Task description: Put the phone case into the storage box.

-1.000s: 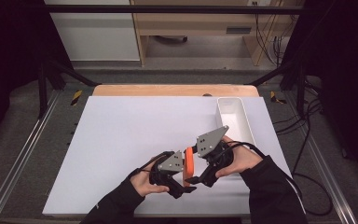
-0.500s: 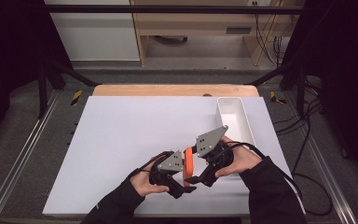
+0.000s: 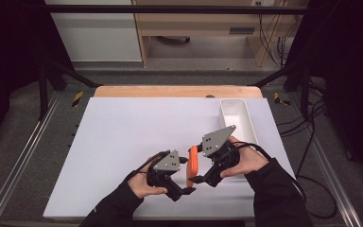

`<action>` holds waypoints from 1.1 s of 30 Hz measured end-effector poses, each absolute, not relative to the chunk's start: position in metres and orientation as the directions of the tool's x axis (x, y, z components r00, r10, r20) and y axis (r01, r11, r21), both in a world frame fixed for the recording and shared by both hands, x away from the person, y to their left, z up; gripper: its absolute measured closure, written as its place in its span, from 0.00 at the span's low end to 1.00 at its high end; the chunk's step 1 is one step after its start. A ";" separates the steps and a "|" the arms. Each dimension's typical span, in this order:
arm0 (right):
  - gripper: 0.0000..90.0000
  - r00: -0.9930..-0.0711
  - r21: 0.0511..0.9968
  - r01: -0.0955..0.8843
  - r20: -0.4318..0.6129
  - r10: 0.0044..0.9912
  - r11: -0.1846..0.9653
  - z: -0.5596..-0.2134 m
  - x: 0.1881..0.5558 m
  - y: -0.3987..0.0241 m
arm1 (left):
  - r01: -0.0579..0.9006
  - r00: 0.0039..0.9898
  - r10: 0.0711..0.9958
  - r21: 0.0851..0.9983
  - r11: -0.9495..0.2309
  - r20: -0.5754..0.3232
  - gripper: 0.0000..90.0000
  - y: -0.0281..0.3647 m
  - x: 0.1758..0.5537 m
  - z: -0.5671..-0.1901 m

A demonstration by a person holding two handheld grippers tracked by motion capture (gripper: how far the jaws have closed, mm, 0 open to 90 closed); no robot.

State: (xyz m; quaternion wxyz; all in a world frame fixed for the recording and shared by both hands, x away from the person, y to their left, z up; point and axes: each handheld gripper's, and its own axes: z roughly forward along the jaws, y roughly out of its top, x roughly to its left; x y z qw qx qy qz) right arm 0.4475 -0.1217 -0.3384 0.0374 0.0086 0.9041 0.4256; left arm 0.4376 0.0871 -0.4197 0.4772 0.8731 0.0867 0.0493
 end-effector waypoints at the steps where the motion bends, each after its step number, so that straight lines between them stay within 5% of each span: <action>1: 0.18 -0.997 0.772 -0.013 -0.061 0.054 0.635 -0.337 0.448 -0.123 | 0.107 0.979 0.205 0.842 -0.529 0.004 0.03 0.090 0.439 -0.420; 33: 0.17 -0.948 0.848 0.059 -0.119 0.297 0.528 -0.307 0.455 -0.157 | 0.292 0.810 0.582 0.911 -0.291 -0.074 0.02 0.195 0.451 -0.429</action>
